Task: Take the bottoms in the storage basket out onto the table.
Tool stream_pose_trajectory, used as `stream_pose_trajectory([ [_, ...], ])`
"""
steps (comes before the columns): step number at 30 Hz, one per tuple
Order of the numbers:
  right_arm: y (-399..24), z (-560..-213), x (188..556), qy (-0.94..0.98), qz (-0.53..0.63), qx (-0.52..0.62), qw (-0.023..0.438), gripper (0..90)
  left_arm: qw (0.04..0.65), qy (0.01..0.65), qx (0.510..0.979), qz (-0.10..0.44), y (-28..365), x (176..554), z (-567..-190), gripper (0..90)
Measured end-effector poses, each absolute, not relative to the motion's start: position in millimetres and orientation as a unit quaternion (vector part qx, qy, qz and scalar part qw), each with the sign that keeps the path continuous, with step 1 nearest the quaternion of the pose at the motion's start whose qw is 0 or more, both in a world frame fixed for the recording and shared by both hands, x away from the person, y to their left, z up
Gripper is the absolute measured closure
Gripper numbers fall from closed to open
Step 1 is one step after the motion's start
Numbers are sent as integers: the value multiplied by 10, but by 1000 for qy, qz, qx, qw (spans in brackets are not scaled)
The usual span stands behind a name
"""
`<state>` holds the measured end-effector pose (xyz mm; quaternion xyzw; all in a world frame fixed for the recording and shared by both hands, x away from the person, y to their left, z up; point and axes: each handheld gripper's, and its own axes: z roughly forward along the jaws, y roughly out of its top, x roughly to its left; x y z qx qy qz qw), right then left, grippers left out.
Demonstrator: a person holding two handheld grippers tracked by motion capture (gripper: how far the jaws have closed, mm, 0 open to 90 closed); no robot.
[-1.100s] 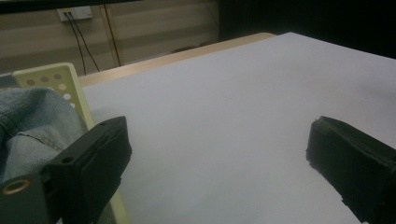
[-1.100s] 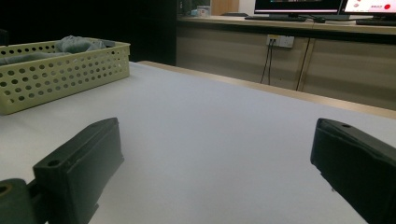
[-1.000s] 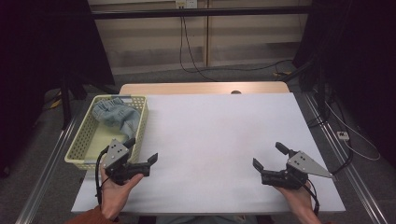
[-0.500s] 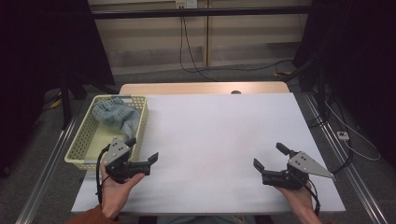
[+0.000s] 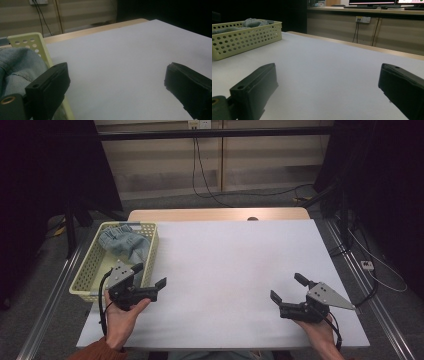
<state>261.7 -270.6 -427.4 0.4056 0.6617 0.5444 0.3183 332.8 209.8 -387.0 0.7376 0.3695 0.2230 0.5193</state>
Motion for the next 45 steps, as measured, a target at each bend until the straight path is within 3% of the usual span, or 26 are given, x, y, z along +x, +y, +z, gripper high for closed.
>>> stream_pose_trajectory([
  [13,-2708,-4282,2625,662,542,411,315,21,488,363,761,226,2153,3466,-3693,50],
  [45,-2691,-4283,2627,667,541,406,313,20,461,411,748,242,2436,4025,-3410,54],
])
